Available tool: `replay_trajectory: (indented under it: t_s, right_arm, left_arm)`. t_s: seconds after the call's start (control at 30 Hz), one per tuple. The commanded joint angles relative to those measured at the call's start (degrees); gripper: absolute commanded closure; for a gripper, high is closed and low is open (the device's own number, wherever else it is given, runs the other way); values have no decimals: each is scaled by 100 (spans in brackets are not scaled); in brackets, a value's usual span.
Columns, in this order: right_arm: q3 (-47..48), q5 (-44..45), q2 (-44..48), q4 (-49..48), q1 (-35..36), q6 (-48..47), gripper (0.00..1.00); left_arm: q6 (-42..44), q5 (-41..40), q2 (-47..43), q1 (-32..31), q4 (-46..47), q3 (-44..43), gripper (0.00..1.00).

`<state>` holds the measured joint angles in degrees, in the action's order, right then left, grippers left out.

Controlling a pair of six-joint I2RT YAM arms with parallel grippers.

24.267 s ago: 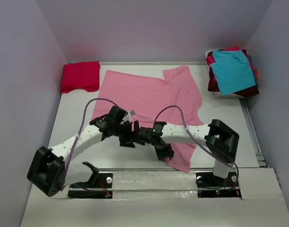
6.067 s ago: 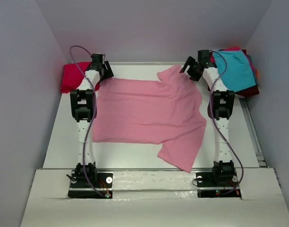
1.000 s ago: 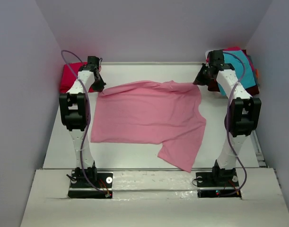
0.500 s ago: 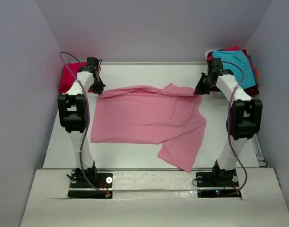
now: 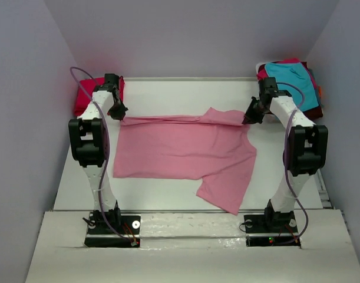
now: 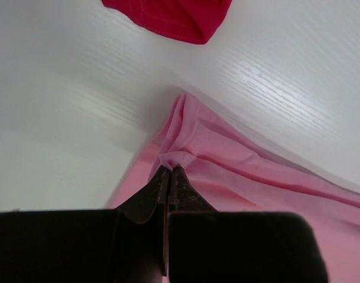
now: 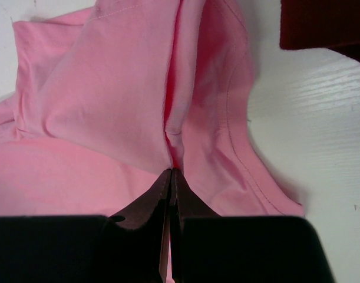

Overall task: Fold and stack the t-shirts
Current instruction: Fold the tshirt

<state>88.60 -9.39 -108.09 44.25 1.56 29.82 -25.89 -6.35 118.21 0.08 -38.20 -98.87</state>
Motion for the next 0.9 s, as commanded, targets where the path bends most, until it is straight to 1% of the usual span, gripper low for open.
replay_trajectory:
  t_s: [0.0, 0.37, 0.6, 0.87]
  right_arm:
    - [-53, 157, 394, 163, -94, -3, 93]
    - [-352, 209, 500, 277, -323, -20, 93]
    - [-554, 209, 579, 303, -376, -64, 93]
    - [-808, 113, 544, 242, -376, -117, 93]
  left_arm:
    - [40, -156, -422, 71, -153, 105, 94]
    - [49, -147, -448, 177, -135, 245, 94]
    - [58, -112, -404, 230, -162, 219, 94]
    - [58, 46, -361, 230, -74, 430, 94]
